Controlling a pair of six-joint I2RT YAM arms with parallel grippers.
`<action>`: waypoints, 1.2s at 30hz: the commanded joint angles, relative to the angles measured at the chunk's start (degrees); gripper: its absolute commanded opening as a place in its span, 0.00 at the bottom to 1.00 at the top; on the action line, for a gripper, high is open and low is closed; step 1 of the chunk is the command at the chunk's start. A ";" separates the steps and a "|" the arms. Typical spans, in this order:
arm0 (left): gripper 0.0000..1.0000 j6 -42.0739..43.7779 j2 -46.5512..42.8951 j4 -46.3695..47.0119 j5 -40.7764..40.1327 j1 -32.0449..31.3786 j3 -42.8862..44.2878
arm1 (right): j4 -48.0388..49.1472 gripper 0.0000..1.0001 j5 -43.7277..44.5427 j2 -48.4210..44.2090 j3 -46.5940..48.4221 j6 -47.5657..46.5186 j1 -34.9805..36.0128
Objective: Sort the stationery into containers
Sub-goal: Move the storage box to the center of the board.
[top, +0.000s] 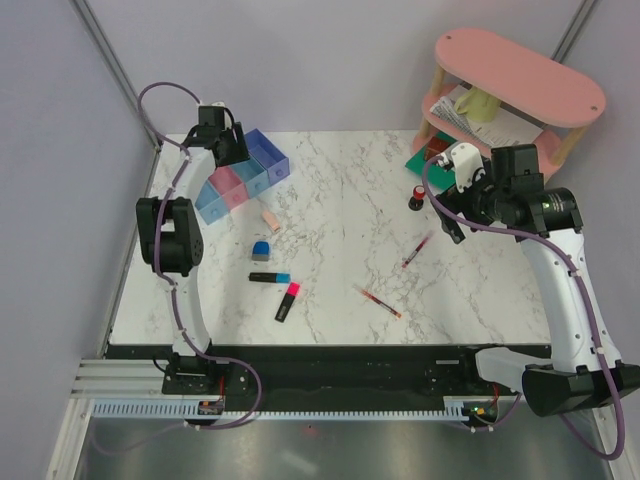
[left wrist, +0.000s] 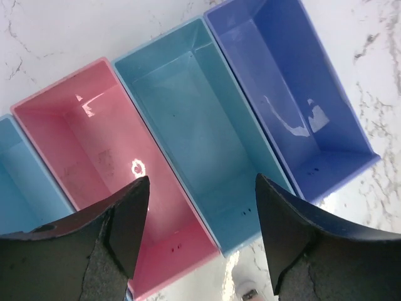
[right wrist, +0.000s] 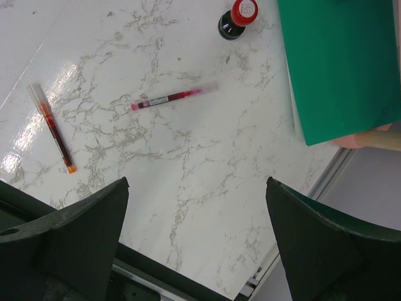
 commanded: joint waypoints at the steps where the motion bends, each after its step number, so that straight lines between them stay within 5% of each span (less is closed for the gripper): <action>1: 0.75 0.45 3.60 -1.13 -4.57 -0.42 4.77 | 1.03 0.98 1.30 0.42 -0.70 -0.90 -0.10; 11: 0.73 1.59 5.53 -2.28 -5.72 -1.30 4.24 | 2.61 0.98 1.83 -0.29 -3.77 -1.69 -0.10; 18: 0.44 5.36 10.10 -2.72 -6.60 -3.23 5.74 | 2.79 0.98 1.74 -0.90 -3.69 -1.25 -0.10; 28: 0.26 9.32 11.51 -2.72 -2.56 -6.74 7.06 | 2.00 0.98 1.83 -1.69 -3.33 -0.81 -0.10; 36: 0.26 11.00 8.44 -2.72 0.08 -13.59 3.99 | 2.35 0.98 0.95 -1.52 -3.95 -0.72 -0.02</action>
